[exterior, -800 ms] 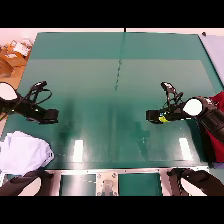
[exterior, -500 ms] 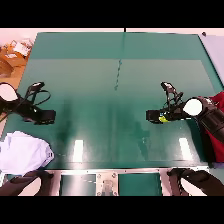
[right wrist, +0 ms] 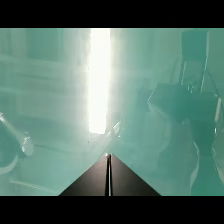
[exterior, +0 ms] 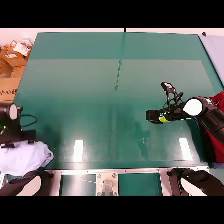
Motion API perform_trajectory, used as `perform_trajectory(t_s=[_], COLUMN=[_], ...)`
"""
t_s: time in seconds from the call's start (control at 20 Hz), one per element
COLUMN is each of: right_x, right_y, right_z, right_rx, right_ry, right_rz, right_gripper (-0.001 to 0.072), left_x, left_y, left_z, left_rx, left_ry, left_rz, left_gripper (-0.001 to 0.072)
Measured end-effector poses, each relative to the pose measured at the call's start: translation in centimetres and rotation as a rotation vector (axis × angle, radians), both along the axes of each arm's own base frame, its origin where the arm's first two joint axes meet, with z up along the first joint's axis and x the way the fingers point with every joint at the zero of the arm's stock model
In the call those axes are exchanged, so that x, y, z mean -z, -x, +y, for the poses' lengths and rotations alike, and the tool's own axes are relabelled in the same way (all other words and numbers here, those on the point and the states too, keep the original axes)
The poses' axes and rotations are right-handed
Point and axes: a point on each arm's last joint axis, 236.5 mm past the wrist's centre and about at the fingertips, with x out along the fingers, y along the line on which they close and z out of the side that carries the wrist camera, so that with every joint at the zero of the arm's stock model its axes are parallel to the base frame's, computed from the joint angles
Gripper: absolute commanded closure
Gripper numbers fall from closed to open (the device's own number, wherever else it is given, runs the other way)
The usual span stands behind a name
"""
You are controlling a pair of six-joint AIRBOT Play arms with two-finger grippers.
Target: Fold the shirts.
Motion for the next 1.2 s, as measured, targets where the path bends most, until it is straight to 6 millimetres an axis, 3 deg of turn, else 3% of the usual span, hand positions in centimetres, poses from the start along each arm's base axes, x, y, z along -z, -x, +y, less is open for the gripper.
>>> perform_trajectory(t_s=[0.05,0.1,0.2,0.35,0.45,0.55,0.65,0.8,0.95,1.05,1.1,1.15,1.2], right_x=[0.0,0.0,0.0,0.0,0.0,0.0,0.0,0.0,-0.3,-1.0,-1.5,-2.1,-2.8], right_y=[0.0,0.0,0.0,0.0,0.0,0.0,0.0,-0.1,-0.3,-0.8,-1.2,-1.6,-2.0], right_z=[0.0,0.0,0.0,0.0,0.0,0.0,0.0,0.0,0.1,0.2,0.3,0.4,0.5], right_rx=[0.000,0.000,0.000,0.000,0.000,0.000,0.000,0.001,0.001,0.001,0.001,0.001,0.000], right_ry=[0.000,0.000,0.000,0.000,0.001,0.000,0.000,-0.001,-0.003,-0.007,-0.011,-0.014,-0.018], right_rz=[0.000,0.000,0.000,0.000,0.001,0.000,0.000,-0.004,-0.011,-0.030,-0.043,-0.058,-0.074], right_gripper=[0.0692,0.0692,0.0693,0.0692,0.0692,0.0692,0.0692,0.0692,0.0692,0.0689,0.0589,0.0420,0.0361], left_x=[0.7,1.4,2.1,1.5,-0.3,-3.2,-7.1,-14.2,-19.4,-20.6,-20.6,-20.2,-19.5], left_y=[0.9,1.6,2.6,2.1,0.1,-3.5,-8.1,-14.0,-16.8,-17.4,-17.7,-17.9,-18.1], left_z=[0.3,0.4,0.7,0.6,0.2,-1.0,-3.8,-10.8,-18.5,-23.4,-25.9,-28.1,-30.4], left_rx=[-0.024,-0.044,-0.063,-0.065,-0.060,-0.024,0.067,0.283,0.479,0.579,0.627,0.667,0.697], left_ry=[-0.001,-0.001,0.002,0.026,0.049,0.080,0.126,0.204,0.298,0.378,0.420,0.459,0.505], left_rz=[0.013,0.023,0.039,0.030,-0.016,-0.109,-0.242,-0.466,-0.651,-0.710,-0.727,-0.731,-0.731], left_gripper=[0.0293,0.0685,0.0682,0.0683,0.0684,0.0684,0.0684,0.0684,0.0684,0.0680,0.0605,0.0227,0.0058])
